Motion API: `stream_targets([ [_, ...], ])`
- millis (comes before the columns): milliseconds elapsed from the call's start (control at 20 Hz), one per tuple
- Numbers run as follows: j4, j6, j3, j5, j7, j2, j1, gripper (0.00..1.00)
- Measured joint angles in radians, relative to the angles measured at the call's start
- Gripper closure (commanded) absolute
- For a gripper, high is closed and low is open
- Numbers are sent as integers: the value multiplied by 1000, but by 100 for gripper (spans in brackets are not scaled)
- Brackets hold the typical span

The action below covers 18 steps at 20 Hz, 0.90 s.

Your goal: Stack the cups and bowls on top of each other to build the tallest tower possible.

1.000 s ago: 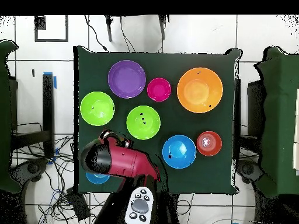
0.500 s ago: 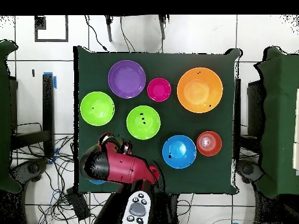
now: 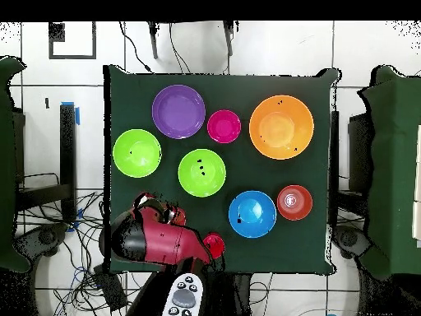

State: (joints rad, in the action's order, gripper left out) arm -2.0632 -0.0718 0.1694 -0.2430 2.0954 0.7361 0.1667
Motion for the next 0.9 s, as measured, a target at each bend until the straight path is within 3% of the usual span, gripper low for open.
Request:
stream_targets([
  [400,-1,0,0,0,19,-17,7,0],
  [900,-1,0,0,0,19,-93,7,0],
])
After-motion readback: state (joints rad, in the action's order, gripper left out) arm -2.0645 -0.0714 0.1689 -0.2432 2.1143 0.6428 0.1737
